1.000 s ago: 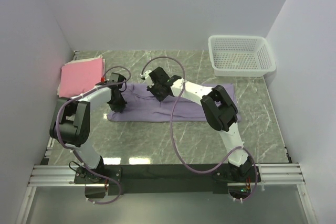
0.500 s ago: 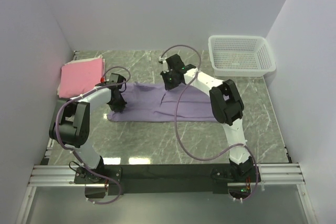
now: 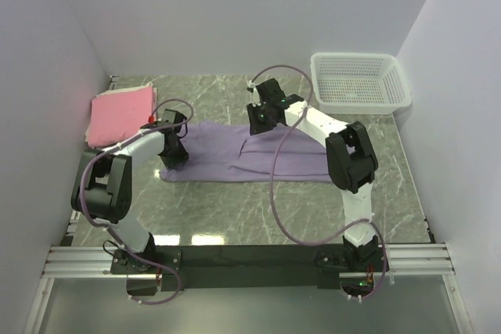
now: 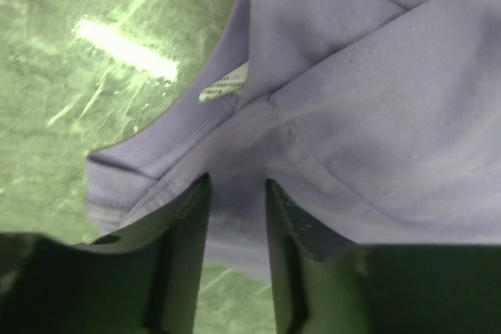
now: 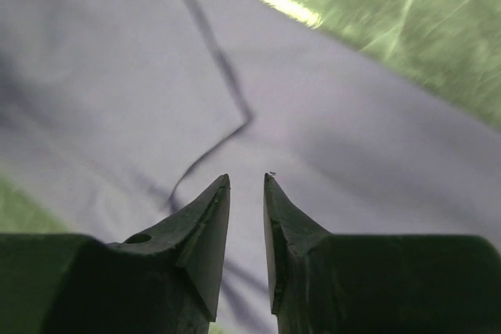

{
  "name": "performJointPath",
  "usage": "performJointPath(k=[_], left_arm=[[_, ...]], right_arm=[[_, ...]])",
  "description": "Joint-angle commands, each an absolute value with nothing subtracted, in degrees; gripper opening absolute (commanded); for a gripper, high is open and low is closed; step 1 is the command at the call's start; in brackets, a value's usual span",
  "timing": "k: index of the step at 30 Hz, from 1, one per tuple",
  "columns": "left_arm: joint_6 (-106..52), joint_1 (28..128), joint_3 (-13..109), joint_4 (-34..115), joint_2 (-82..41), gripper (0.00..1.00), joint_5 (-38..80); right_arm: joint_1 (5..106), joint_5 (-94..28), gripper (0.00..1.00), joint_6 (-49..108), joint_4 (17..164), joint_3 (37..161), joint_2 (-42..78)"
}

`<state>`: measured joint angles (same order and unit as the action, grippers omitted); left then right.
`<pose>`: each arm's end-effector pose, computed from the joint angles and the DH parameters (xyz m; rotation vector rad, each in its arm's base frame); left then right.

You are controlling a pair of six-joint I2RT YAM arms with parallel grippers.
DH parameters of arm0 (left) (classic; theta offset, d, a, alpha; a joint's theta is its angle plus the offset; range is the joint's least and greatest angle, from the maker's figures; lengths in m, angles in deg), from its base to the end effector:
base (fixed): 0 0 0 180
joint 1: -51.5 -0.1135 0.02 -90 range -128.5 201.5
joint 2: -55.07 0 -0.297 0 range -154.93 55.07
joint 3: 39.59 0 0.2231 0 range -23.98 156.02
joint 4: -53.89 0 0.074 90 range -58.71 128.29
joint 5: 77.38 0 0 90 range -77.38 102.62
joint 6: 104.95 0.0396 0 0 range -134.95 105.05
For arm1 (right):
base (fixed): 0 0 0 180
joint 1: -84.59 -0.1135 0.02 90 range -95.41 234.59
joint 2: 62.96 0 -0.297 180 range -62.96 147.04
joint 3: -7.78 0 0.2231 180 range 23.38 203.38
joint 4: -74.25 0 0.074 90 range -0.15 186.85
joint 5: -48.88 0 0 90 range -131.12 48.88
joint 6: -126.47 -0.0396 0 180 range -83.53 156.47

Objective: Fold and stack the t-shirts
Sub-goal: Fold the tshirt

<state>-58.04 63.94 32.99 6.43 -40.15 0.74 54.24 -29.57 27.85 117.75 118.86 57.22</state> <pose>0.2862 -0.0548 0.2174 -0.7722 2.6286 0.0283 0.3913 0.2383 0.2453 -0.5644 2.4791 0.5292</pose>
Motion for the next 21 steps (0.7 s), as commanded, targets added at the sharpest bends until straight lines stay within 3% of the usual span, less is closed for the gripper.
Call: performJointPath(k=[1, 6, 21], left_arm=[[-58.6, 63.7, 35.8, 3.2, -34.9, 0.44, 0.0], [-59.6, 63.7, 35.1, 2.1, -30.1, 0.56, -0.4], [-59.7, 63.7, 24.9, 7.1, -28.3, 0.54, -0.2]], right_arm=[[52.7, -27.3, 0.32, 26.9, 118.9, 115.0, 49.4], [48.9, -28.4, 0.40, 30.6, 124.0, 108.9, 45.8], [44.8, -36.5, 0.41, 35.4, 128.8, 101.4, 44.5]])
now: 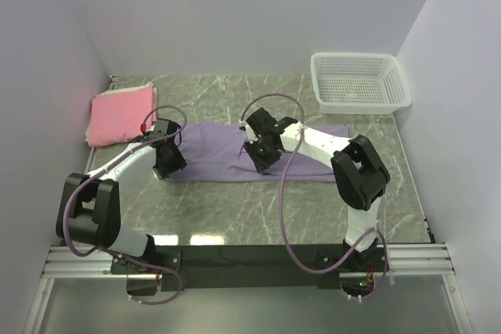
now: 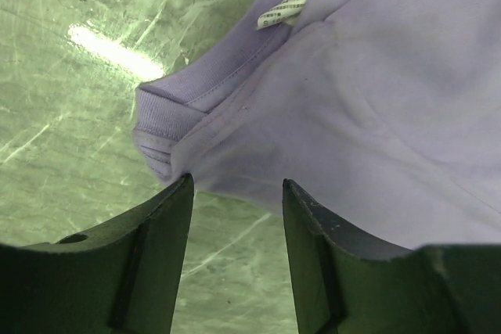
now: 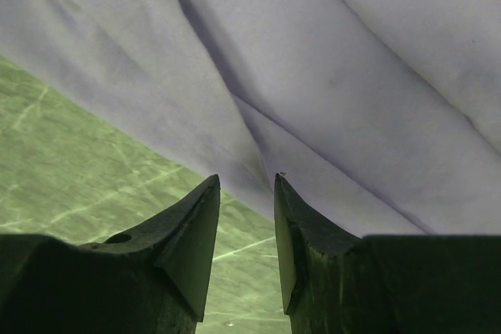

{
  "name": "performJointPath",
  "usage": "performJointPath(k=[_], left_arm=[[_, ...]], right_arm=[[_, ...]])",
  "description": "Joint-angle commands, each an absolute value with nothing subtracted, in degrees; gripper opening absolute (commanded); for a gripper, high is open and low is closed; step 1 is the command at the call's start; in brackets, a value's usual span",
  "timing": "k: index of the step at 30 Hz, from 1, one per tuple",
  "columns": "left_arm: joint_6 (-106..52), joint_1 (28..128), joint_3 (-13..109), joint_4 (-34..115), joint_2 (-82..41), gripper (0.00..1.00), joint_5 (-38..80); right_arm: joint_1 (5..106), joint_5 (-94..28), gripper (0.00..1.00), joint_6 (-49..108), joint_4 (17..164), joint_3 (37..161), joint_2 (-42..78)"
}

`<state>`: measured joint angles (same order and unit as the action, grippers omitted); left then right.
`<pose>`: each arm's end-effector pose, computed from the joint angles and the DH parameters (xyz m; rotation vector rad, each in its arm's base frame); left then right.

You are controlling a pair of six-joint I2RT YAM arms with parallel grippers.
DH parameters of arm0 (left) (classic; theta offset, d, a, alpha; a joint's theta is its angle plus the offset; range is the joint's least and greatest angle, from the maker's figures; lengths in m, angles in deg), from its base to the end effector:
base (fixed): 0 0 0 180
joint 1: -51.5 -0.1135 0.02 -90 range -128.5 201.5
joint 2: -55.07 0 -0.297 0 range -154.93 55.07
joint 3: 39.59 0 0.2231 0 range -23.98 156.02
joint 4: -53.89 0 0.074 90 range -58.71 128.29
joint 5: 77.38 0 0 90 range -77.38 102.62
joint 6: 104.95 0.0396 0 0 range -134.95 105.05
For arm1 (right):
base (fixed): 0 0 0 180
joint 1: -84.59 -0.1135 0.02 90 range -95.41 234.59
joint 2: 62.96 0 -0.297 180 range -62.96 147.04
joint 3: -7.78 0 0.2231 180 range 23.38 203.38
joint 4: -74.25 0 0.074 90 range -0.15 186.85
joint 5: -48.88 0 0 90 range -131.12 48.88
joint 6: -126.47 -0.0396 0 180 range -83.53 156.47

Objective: Fold and stack the t-shirts
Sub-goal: Fold the tshirt

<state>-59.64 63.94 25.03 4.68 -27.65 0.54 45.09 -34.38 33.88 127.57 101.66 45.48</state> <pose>0.2341 -0.0432 0.2348 -0.8035 2.5731 -0.0081 0.2845 0.2406 0.2342 -0.9177 2.6479 0.3507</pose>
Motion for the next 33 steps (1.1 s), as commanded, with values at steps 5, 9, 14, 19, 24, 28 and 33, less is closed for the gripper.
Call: performJointPath(k=[5, 9, 14, 19, 24, 28, 33], left_arm=[[-58.8, 63.7, 24.8, 6.9, -27.4, 0.54, 0.1], [-58.0, 63.7, 24.4, 6.8, -25.2, 0.54, 0.0], [-57.0, 63.7, 23.0, 6.9, -22.9, 0.54, 1.1], [-55.3, 63.7, 23.0, 5.8, -20.2, 0.54, 1.3], [-53.3, 63.7, 20.8, 7.6, -16.6, 0.54, -0.6], [-53.0, 63.7, 19.9, 8.8, -16.6, 0.54, 0.0], [-53.1, 63.7, 20.6, 9.5, -17.7, 0.54, -0.3]], right_arm=[[44.7, -40.1, 0.41, 35.3, 128.3, 100.7, 45.1], [44.7, -40.3, 0.40, 35.4, 128.4, 101.3, 45.9], [44.7, -38.5, 0.31, 35.9, 129.9, 102.7, 47.3], [44.6, -39.2, 0.18, 35.9, 131.0, 103.9, 48.2], [44.7, -47.3, 0.00, 35.9, 133.0, 107.0, 48.6], [45.0, -54.6, 0.00, 39.4, 134.7, 110.0, 49.4], [45.5, -57.9, 0.08, 41.7, 135.1, 113.8, 52.7]])
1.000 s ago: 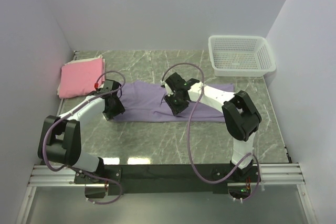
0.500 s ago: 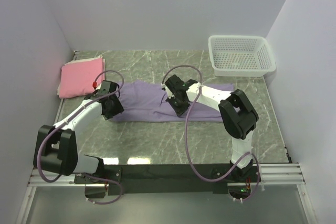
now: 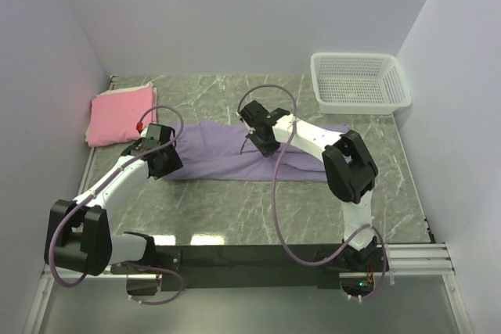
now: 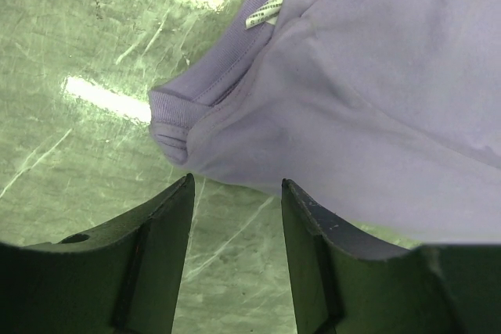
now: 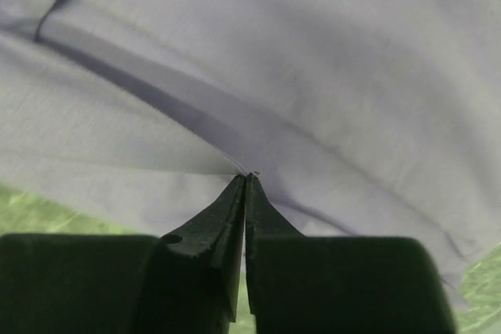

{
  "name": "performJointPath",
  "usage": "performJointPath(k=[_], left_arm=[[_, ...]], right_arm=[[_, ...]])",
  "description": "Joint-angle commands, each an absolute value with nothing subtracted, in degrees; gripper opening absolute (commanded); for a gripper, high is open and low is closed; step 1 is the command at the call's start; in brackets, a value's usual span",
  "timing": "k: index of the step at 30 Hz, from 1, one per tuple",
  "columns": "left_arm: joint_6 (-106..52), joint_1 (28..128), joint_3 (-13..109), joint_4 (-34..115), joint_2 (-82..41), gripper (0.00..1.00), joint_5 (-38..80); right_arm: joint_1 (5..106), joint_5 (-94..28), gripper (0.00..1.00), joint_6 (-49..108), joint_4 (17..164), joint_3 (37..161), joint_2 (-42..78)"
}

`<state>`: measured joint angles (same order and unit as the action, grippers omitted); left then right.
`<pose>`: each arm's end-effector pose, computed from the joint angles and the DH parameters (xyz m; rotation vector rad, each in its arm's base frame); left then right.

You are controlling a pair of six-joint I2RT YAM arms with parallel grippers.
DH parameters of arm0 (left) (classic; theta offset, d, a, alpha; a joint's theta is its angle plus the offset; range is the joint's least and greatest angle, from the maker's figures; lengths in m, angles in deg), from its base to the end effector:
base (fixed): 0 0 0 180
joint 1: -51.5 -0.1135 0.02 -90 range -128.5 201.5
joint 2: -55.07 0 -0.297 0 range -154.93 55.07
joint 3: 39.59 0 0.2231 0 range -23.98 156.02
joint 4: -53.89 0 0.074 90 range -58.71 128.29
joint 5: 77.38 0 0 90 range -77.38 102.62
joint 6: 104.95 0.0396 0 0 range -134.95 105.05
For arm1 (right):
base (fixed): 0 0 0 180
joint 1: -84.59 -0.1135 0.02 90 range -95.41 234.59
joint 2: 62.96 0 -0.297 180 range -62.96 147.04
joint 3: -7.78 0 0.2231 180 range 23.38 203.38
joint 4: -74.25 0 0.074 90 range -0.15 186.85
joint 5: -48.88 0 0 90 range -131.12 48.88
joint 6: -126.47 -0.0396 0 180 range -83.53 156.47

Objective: Fold and stack the t-shirts
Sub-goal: Fold the tshirt

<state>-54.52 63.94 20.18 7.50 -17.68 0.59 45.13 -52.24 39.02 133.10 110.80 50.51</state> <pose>0.2037 -0.0365 0.2500 -0.6752 2.4822 -0.0652 0.3118 0.2468 0.2399 -0.9357 2.5728 -0.0945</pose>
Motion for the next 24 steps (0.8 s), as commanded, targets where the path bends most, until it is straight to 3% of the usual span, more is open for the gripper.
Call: performJointPath(k=[1, 9, 16, 24], left_arm=[[-53.0, 63.7, 20.6, 9.6, -17.7, 0.54, -0.3], [-53.0, 63.7, 20.6, 9.9, -17.9, 0.54, 0.2], [-53.6, 63.6, 21.6, 9.6, -18.5, 0.54, 0.8], [-58.5, 61.3, 26.4, 7.4, -24.0, 0.56, -0.6]], right_arm=[[45.5, -58.1, 0.10, 42.0, 135.4, 114.5, 53.4], [45.8, -66.0, 0.43, 40.2, 134.3, 120.2, 56.7], [53.0, -65.1, 0.44, 28.1, 136.7, 114.7, 48.6], [72.0, -52.5, 0.44, 11.5, 130.8, 91.8, 30.6]])
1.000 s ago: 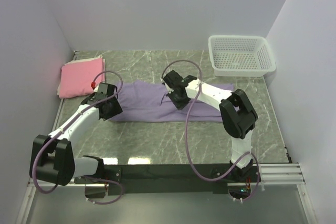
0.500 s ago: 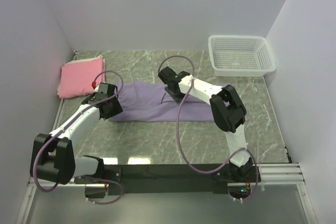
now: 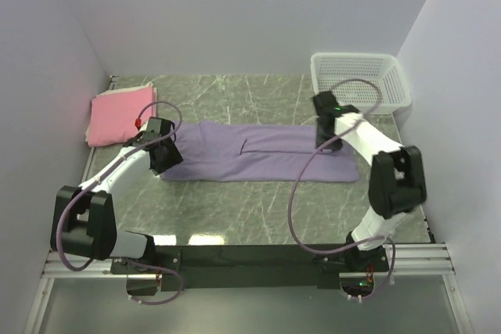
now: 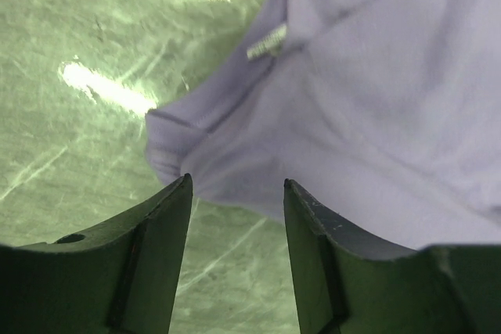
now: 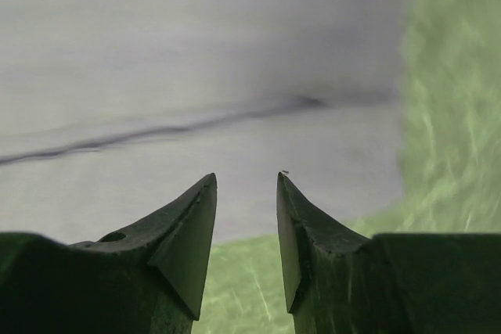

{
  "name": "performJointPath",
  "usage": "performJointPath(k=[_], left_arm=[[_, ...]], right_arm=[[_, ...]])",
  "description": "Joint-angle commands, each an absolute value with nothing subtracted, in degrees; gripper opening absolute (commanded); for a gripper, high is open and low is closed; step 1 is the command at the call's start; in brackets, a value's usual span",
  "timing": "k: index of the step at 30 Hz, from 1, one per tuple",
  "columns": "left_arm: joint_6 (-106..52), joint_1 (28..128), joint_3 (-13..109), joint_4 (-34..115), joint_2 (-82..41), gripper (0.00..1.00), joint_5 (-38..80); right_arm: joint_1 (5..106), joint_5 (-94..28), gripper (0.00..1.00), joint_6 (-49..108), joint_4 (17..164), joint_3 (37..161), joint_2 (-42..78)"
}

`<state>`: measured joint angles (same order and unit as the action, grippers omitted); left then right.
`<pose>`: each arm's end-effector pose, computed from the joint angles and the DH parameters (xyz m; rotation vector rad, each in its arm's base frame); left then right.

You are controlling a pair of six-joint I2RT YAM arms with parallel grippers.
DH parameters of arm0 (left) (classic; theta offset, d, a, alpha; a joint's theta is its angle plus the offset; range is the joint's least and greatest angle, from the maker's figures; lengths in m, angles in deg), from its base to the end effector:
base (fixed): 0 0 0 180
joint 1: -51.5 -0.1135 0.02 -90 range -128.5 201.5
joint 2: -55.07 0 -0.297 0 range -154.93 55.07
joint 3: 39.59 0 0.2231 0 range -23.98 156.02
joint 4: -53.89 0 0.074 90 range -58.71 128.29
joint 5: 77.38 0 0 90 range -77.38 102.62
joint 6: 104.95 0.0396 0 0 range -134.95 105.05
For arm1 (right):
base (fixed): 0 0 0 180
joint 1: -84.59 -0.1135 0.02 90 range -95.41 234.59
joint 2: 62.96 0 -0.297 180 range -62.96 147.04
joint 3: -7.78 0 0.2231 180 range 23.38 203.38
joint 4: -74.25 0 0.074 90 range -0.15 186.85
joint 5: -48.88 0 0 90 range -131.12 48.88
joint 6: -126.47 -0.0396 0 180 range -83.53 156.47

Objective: Fold and stack the t-shirts
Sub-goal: Fold the tshirt

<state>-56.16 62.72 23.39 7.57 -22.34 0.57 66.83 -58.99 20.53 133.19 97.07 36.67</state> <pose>0.2237 -0.0359 0.2494 -0.7399 2.4862 -0.0534 0.3167 0.0887 0.2618 0.0347 2.6966 -0.2628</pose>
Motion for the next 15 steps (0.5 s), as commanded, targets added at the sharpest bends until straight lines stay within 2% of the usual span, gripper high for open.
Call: performJointPath(k=[1, 6, 11, 15], left_arm=[[-58.5, 60.7, 26.7, 7.4, -24.6, 0.56, 0.0], [-57.7, 60.5, 28.5, 6.9, -27.3, 0.61, -0.6], [-56.6, 60.4, 28.6, 5.7, -27.4, 0.67, -2.3], [-56.4, 60.3, 28.1, 5.6, -28.1, 0.67, -3.6]], right_arm=[[73.9, -51.1, 0.44, 9.2, 129.9, 89.9, 29.2], [84.3, -41.7, 0.45, 3.2, 124.4, 78.2, 21.9], [91.4, -41.9, 0.54, 0.0, 124.0, 71.7, 16.7], [95.5, -41.6, 0.56, -1.0, 124.0, 68.5, 12.8]])
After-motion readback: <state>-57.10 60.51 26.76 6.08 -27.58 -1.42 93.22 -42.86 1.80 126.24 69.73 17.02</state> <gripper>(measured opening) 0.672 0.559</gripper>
